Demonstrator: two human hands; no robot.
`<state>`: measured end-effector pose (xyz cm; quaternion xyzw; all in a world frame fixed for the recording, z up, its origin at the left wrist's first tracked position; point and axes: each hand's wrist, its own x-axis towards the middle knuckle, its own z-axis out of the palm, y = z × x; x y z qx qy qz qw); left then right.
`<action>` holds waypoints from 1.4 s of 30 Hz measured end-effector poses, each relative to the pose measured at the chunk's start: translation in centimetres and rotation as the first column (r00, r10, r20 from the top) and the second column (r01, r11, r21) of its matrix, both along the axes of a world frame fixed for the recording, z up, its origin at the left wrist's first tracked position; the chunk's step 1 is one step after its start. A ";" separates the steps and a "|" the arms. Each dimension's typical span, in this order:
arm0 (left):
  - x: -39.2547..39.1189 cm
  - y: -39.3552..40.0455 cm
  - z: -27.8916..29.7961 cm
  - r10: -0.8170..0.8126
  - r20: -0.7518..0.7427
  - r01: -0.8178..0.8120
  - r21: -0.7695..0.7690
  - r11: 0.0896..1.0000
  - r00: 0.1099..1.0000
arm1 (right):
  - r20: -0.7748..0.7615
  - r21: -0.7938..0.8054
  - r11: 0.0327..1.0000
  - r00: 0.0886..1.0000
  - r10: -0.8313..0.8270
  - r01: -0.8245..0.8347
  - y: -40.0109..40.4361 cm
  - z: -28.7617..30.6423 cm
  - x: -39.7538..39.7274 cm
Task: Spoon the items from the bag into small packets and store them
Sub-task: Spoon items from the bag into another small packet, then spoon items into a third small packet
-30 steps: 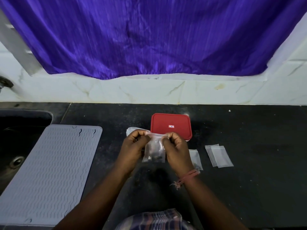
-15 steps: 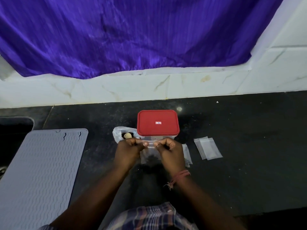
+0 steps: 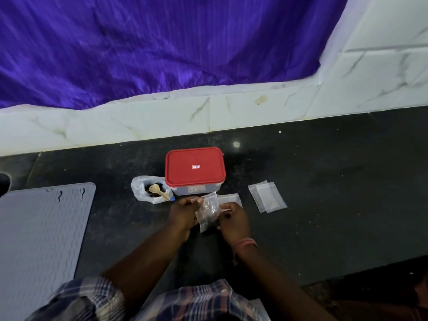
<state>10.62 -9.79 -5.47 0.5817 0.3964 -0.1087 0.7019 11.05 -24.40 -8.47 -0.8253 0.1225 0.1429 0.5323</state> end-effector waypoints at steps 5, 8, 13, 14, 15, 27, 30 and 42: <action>1.8 0.4 -5.9 -0.062 -0.054 0.066 0.062 0.996 0.997 | 0.001 -0.200 0.978 0.999 0.053 -0.052 0.8 1.8 1.0; 1.2 -1.2 -0.5 -0.121 -0.067 0.132 0.209 0.969 0.990 | 0.039 -0.312 0.942 0.989 0.146 -0.126 0.9 1.6 1.1; 1.1 -2.5 0.5 -0.190 -0.053 0.196 0.370 0.908 0.980 | 0.231 -0.317 0.948 0.972 0.043 0.033 -1.1 2.2 2.4; 1.0 -2.5 0.2 -0.190 -0.064 0.200 0.393 0.897 0.980 | 0.262 -0.346 0.935 0.965 0.021 0.074 -2.1 2.2 3.0; 0.8 -2.7 0.1 -0.197 -0.082 0.213 0.413 0.885 0.977 | 0.278 -0.409 0.907 0.960 0.022 0.097 -3.4 2.0 3.7; -0.5 -4.7 0.7 -0.249 -0.174 0.304 0.555 0.774 0.953 | 0.148 -0.801 0.595 0.984 0.098 0.062 -10.3 -1.6 5.4; -0.9 -4.8 1.0 -0.256 -0.181 0.313 0.567 0.762 0.950 | 0.168 -0.786 0.614 0.980 0.109 0.067 -10.4 -1.8 5.2; -2.4 -2.5 3.0 -0.281 0.021 0.265 0.265 0.927 0.960 | 0.470 -0.608 0.738 0.882 0.034 0.295 -8.5 0.6 4.5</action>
